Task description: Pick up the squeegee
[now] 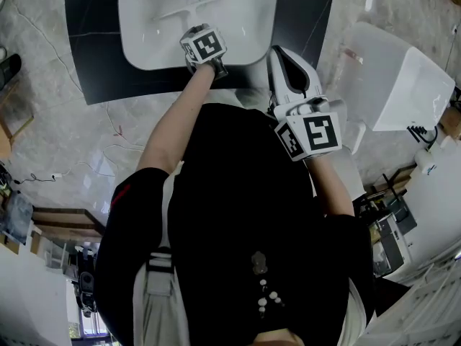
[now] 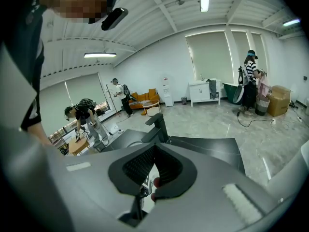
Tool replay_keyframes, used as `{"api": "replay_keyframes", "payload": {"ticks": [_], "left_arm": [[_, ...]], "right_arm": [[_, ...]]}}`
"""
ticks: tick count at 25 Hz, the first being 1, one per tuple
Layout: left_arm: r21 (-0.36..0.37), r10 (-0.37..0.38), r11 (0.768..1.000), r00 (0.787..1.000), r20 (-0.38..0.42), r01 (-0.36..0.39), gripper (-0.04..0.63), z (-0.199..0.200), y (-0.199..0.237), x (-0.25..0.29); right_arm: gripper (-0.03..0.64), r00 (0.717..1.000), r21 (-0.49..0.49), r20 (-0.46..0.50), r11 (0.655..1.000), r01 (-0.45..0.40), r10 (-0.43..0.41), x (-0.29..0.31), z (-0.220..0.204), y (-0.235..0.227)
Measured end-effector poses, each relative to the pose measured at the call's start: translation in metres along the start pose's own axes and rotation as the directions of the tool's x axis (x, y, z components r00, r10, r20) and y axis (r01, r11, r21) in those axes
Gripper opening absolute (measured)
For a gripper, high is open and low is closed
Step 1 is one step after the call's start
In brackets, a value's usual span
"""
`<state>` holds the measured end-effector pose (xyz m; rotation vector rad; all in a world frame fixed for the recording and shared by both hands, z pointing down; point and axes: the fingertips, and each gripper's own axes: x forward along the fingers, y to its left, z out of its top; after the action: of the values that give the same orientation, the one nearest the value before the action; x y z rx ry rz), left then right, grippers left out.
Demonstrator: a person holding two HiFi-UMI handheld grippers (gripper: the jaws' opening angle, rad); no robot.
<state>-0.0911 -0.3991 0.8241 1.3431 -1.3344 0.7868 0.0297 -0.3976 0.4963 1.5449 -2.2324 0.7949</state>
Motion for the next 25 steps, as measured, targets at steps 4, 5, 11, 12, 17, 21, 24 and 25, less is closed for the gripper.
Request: {"api": "replay_keyframes", "payload": {"ticks": [4, 5, 11, 12, 17, 21, 24, 25], "left_arm": [[-0.004, 0.023, 1.000, 1.000, 0.011, -0.023, 0.107, 0.001, 0.004, 0.000], [0.000, 0.034, 0.999, 0.999, 0.016, -0.034, 0.107, 0.002, 0.007, 0.000], [0.017, 0.021, 1.000, 0.998, 0.052, -0.022, 0.107, 0.005, 0.003, -0.012], [0.021, 0.015, 1.000, 0.998, 0.062, -0.016, 0.107, 0.006, 0.003, -0.014], [0.020, -0.016, 1.000, 0.994, 0.111, 0.014, 0.107, 0.007, 0.003, -0.028], [0.052, -0.045, 0.998, 0.986, 0.160, 0.037, 0.107, 0.010, -0.001, -0.054], [0.067, -0.070, 0.996, 0.978, 0.198, 0.058, 0.107, 0.006, -0.007, -0.070], [0.071, -0.072, 0.996, 0.975, 0.210, 0.058, 0.107, 0.003, -0.008, -0.076]], "right_arm": [[0.003, 1.000, 0.000, 0.006, 1.000, 0.008, -0.008, -0.005, -0.003, -0.001], [0.003, 1.000, 0.001, 0.009, 1.000, 0.009, -0.009, -0.005, -0.004, -0.001], [0.003, 1.000, 0.004, 0.030, 1.000, 0.010, -0.010, -0.016, -0.002, -0.004], [0.003, 0.999, 0.001, 0.033, 1.000, 0.006, -0.006, -0.016, -0.003, -0.003], [0.003, 0.999, -0.020, 0.046, 0.999, -0.025, 0.026, -0.023, -0.008, 0.001], [0.003, 0.997, -0.043, 0.054, 0.997, -0.059, 0.062, -0.031, -0.012, 0.003], [0.003, 0.993, -0.062, 0.062, 0.993, -0.100, 0.103, -0.038, -0.015, 0.005], [0.003, 0.991, -0.065, 0.065, 0.991, -0.113, 0.117, -0.041, -0.015, 0.006]]}}
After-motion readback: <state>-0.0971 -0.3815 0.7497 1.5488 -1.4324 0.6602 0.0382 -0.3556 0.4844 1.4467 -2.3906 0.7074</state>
